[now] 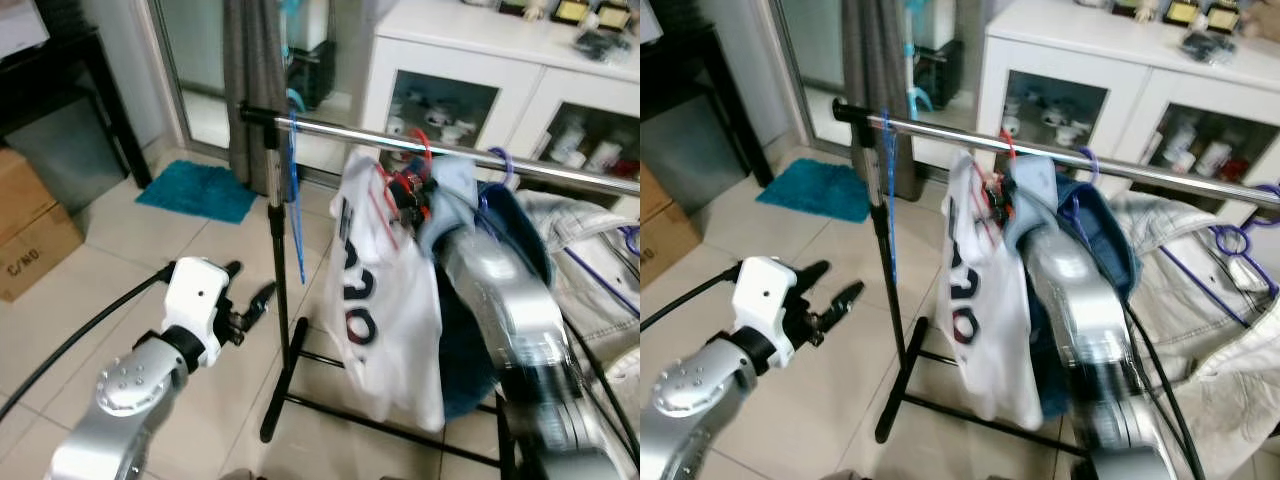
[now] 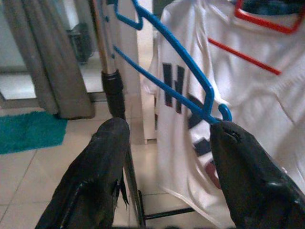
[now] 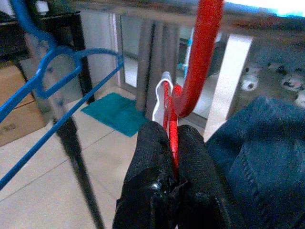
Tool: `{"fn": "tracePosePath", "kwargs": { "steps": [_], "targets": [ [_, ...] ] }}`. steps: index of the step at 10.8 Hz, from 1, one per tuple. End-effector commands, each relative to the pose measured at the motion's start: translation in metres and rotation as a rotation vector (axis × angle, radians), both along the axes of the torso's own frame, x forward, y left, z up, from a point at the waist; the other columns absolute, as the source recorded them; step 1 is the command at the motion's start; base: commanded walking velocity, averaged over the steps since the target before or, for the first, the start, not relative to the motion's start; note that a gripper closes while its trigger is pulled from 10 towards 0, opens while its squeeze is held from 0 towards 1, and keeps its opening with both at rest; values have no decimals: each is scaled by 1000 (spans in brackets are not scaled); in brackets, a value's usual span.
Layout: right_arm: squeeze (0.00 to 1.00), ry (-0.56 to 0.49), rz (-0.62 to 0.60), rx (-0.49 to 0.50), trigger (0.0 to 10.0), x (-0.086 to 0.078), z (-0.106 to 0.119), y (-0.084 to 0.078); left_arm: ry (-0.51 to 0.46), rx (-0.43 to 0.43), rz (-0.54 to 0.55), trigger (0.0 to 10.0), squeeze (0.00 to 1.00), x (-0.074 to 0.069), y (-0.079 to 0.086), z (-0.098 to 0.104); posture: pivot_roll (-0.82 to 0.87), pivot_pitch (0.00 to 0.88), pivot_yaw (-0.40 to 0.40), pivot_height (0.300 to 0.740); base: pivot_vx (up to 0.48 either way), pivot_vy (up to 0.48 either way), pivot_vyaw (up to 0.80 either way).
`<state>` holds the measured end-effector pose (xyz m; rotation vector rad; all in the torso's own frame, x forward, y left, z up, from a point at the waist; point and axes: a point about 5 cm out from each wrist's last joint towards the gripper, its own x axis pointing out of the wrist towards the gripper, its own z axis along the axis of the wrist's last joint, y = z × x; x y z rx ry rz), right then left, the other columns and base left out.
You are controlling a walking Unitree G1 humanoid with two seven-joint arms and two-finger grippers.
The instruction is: Hang hanger
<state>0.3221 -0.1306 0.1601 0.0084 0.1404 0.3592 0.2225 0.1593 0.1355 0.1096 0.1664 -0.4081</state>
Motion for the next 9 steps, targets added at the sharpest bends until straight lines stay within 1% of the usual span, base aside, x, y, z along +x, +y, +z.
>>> {"fn": "tracePosePath", "kwargs": {
  "steps": [1, 2, 3, 4, 6, 9],
  "targets": [
    [0, -18, 32, 12, 0, -10, 0, 0, -12, 0, 39, 10000, 0, -1, 2, 0, -39, 0, -48, 740, 0, 0, 0],
    [0, 13, 20, 11, 0, -23, -15, -3, -14, -10, 60, 10000, 0, 0, 1, -3, -45, 0, -39, 740, 0, 0, 0],
    [0, 15, 5, 2, 0, -26, -20, -5, -8, -12, 57, 10000, 0, 1, 1, -3, -46, 0, -33, 740, 0, 0, 0],
    [0, 30, -36, 20, 0, -31, -23, -10, -1, -6, 39, 10000, 0, 2, -1, -3, -57, 0, -9, 740, 0, 0, 0],
    [0, 21, -29, 39, 0, -36, -21, -10, -2, -10, 26, 10000, 0, 3, -3, -1, -66, 0, 9, 740, 0, 0, 0],
    [0, 10, -15, 35, 0, -36, -18, -9, 8, -8, 33, 10000, 0, 3, -1, -3, -63, 0, -5, 740, 0, 0, 0]
  ]
}}
